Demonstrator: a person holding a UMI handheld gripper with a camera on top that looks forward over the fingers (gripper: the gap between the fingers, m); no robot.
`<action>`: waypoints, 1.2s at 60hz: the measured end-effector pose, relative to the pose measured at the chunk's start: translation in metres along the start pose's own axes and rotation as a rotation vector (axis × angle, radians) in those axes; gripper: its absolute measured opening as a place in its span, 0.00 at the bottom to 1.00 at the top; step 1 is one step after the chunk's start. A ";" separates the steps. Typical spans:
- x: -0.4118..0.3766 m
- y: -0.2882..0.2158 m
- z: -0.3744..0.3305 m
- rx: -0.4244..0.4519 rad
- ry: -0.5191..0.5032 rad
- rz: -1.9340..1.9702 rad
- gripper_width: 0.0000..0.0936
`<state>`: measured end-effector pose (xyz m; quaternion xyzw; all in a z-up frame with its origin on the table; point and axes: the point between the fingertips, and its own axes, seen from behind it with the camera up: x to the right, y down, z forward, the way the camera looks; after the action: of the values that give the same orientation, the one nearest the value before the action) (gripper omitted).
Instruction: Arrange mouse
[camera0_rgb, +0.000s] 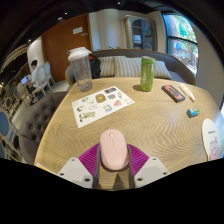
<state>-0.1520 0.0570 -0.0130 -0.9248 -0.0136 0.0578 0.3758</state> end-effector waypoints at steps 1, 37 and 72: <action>0.000 -0.002 -0.005 0.003 -0.015 0.000 0.44; 0.418 -0.033 -0.096 0.154 0.296 0.073 0.43; 0.412 0.002 -0.113 0.003 0.310 0.121 0.90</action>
<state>0.2707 0.0055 0.0266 -0.9211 0.1002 -0.0629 0.3708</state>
